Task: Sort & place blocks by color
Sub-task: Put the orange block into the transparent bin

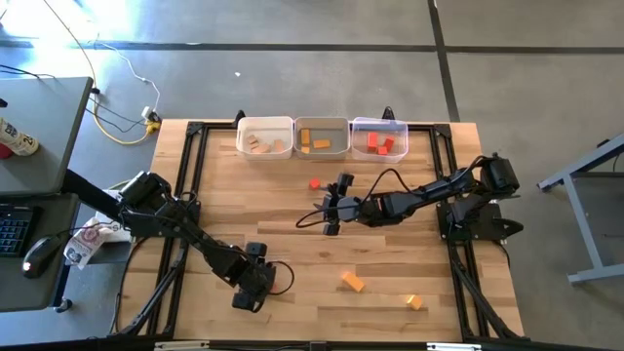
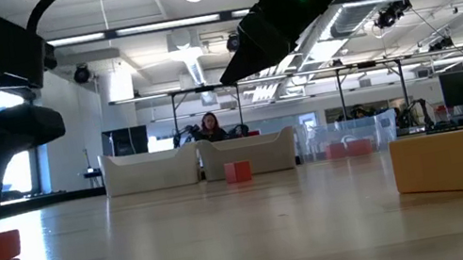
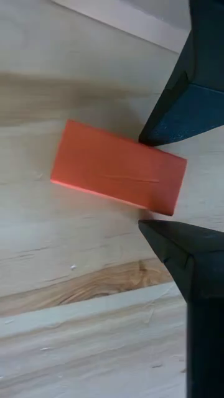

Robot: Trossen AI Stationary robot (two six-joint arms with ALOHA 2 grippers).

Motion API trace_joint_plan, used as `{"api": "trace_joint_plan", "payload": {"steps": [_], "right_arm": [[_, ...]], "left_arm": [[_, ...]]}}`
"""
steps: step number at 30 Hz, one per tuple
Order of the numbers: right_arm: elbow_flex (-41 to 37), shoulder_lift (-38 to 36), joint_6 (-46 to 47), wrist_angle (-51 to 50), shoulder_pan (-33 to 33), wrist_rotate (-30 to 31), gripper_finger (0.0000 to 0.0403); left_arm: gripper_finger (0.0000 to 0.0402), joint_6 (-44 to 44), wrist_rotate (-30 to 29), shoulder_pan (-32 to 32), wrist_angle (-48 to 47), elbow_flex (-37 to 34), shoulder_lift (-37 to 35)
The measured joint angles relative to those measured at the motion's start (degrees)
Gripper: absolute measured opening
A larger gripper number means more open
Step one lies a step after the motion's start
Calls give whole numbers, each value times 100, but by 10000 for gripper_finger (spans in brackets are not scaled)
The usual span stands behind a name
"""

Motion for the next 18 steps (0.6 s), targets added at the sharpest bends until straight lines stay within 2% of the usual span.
{"api": "trace_joint_plan", "payload": {"steps": [5,13,18], "right_arm": [[-2,1,0,-37,2,0,217],[-2,0,22,-50,2,-6,217],[-2,1,332,-61,0,-675,217]], "left_arm": [[186,112,3,44,36,2,24],[107,198,108,161,80,2,28],[98,196,19,302,82,-14,-73]]}}
